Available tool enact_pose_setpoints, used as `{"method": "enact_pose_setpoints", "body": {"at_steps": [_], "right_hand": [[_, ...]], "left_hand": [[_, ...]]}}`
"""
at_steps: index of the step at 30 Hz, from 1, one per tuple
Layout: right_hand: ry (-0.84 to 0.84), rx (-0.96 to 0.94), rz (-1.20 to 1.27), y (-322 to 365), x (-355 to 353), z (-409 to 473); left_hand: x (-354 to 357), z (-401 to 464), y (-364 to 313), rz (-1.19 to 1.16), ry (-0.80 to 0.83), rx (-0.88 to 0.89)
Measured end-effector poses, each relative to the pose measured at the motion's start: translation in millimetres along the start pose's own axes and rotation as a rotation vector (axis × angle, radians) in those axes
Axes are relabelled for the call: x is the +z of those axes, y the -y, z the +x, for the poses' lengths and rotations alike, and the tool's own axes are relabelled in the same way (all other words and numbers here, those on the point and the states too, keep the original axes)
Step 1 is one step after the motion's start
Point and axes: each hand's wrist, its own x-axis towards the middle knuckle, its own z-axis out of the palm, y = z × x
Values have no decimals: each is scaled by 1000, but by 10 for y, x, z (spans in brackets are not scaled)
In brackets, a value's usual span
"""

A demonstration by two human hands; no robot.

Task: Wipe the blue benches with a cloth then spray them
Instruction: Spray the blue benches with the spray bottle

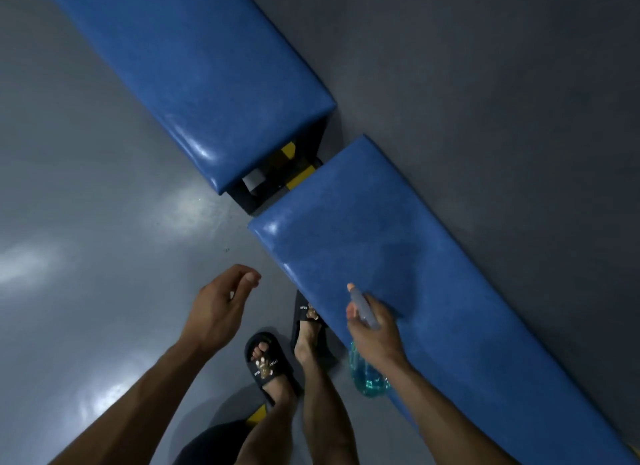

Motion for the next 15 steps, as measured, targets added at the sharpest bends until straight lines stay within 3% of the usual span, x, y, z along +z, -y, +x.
{"method": "enact_pose_setpoints", "body": {"at_steps": [7, 15], "right_hand": [[-248, -15, 123, 542, -776, 1039], [-155, -26, -120, 858, -905, 1396]], "left_hand": [[32, 265, -169, 19, -4, -17], [-6, 551, -350, 8, 0, -46]]}}
